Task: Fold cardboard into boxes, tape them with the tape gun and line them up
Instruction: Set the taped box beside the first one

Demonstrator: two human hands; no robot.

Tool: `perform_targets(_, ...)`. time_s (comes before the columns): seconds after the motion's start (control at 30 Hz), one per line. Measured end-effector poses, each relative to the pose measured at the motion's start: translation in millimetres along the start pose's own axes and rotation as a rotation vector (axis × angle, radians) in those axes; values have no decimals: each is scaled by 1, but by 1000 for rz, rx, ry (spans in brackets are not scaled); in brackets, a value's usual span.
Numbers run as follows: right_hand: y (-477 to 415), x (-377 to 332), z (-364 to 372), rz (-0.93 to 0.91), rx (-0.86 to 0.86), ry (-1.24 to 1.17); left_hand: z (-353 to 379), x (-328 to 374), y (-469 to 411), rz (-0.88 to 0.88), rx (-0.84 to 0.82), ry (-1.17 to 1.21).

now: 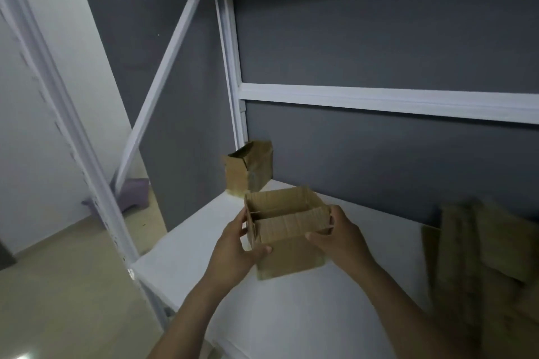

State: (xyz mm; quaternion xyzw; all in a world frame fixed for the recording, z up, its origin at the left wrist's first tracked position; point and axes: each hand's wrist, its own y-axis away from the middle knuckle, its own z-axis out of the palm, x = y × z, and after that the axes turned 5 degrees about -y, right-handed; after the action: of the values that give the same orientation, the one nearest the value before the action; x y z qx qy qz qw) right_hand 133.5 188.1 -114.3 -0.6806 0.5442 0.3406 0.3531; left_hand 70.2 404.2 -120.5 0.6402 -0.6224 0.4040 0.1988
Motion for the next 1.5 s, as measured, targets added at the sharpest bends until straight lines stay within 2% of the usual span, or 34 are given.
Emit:
perform_targets(0.13,-39,5,31,40,-64,52,-3,-42,-39,-34,-76,-44)
perform_targets(0.27,-72,15,48,73,-41,-26,2,-70,-90,-22,-124,-94)
perform_targets(0.4,-111,19,56,51,59,-41,7,-84,-140,84,-160,-181)
perform_targets(0.5,-141,16,73,24,159,29,3,-94,-172,28,-243,-158)
perform_targets(0.57,-156,8,83,12,180,39,1,-101,-186,17,-242,-96)
perform_targets(0.67,-166,-3,94,35,45,-74,1,-112,-198,41,-158,79)
perform_targets(0.73,-164,-7,101,53,-113,-166,4,-124,-203,93,-73,65)
perform_targets(0.8,-163,-12,111,59,-198,-67,5,-133,-207,172,7,-26)
perform_targets(0.9,-174,-16,128,68,-112,181,2,-146,-219,254,147,-167)
perform_targets(1.03,-195,-20,149,77,41,237,-14,-163,-240,125,183,-204)
perform_targets(1.27,-222,-26,161,154,98,319,-23,-157,-271,5,-71,-277)
perform_targets(1.5,-236,-28,153,266,105,447,-21,-158,-267,28,-73,-362)
